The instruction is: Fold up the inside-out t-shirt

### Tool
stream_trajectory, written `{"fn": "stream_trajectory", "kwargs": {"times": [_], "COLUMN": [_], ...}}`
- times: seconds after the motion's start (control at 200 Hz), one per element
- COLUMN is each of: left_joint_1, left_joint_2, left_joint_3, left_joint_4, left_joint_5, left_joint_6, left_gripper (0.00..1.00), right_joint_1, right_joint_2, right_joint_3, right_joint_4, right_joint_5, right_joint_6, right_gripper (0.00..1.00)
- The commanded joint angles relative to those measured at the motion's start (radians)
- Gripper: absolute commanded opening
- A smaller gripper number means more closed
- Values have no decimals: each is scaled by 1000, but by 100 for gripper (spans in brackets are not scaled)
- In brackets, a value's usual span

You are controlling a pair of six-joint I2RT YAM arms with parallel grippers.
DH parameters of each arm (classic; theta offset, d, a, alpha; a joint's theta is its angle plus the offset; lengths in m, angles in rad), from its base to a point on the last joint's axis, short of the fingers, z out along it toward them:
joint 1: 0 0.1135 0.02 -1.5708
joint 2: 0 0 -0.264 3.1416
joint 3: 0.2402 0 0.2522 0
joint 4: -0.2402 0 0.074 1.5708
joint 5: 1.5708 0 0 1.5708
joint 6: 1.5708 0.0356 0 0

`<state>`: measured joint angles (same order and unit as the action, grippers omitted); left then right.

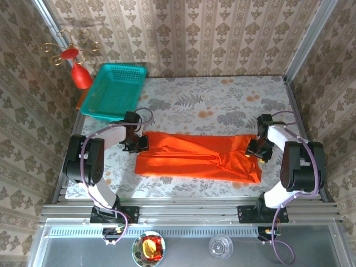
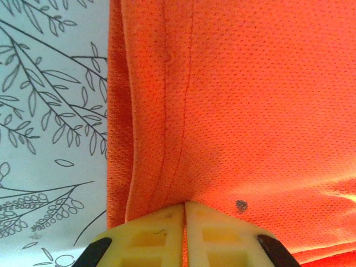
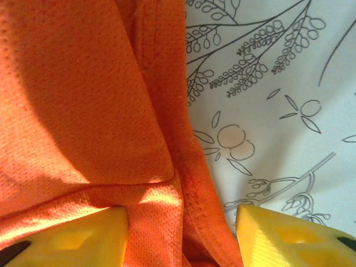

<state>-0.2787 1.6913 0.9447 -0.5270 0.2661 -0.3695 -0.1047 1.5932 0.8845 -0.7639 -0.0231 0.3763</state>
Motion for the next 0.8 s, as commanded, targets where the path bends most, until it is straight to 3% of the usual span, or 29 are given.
{"fn": "stream_trajectory", "kwargs": {"times": [0.0,0.24,0.345,0.41,0.53,0.795], "left_joint_1": [15,21,22,22,25,29], "left_joint_2": [-4,8,13,16,33,51], "left_joint_3": [5,32,43,49,66,98], "left_joint_4": [-51,-57,-59,-59,-60,-63], "left_joint_5": [-21,-19,-21,-22,-22,-11], "left_joint_6": [25,31,32,33,40,47], "left_gripper": [10,10,10,10,10,10], "right_joint_1": [3,3,5,5,5,3], "right_joint_2": [29,17,-55,-104,-162,-98], "right_joint_3": [16,-15,-35,-45,-93,-80], "right_joint_4": [-1,29,30,41,116,84], "right_joint_5": [-27,-100,-43,0,-62,-102], "right_joint_6": [-33,-17,12,13,-29,-4], "right_gripper": [57,59,60,67,67,65]}}
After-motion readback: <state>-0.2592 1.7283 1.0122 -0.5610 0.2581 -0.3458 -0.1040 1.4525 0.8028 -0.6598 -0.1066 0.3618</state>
